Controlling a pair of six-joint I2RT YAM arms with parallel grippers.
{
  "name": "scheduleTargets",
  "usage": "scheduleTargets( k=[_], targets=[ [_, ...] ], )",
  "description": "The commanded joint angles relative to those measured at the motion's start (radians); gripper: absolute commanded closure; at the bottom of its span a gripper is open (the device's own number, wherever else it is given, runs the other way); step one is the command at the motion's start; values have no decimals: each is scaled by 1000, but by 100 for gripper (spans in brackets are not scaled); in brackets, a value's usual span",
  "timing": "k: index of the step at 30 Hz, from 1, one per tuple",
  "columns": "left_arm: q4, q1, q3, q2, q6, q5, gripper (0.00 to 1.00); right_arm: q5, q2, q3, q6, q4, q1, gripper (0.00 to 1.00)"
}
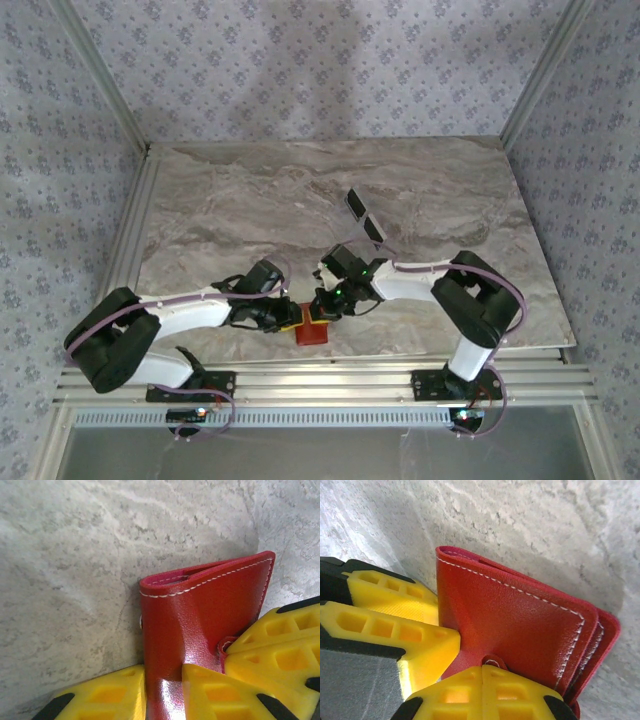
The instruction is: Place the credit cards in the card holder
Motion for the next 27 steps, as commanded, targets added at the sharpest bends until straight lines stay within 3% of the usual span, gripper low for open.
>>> scheduleTargets(
  k=[1,2,7,11,12,15,17,22,23,24,27],
  targets=[
    [5,9,-8,-7,-1,7,75,100,68,-48,7,-60,34,100],
    [-3,16,-4,-14,2,7,75,107,46,-38,-8,-68,34,100],
    [-153,78,72,-100,79,-39,70,209,-96,28,-73,-139,49,73],
    [-319,200,188,-223,185,-73,66,313,-237,59,-115,-133,39,68],
    [-360,237,222,-260,209,-90,65,349,-269,69,-120,-138,32,62],
    [-484,318,333,-350,281,-185,59,430,-362,90,-183,-139,-7,50],
    [-567,349,403,-385,324,-282,45,496,-432,105,-232,-147,-39,42],
    [-654,390,483,-422,424,-455,47,764,-635,83,-406,-142,-110,28],
    [-653,399,484,-423,438,-490,6,832,-682,61,-439,-118,-128,19],
    [-646,407,480,-424,454,-517,1,890,-735,33,-469,-94,-143,14],
    [-603,437,453,-423,499,-536,1,1011,-885,-75,-519,-1,-204,0]
  ],
)
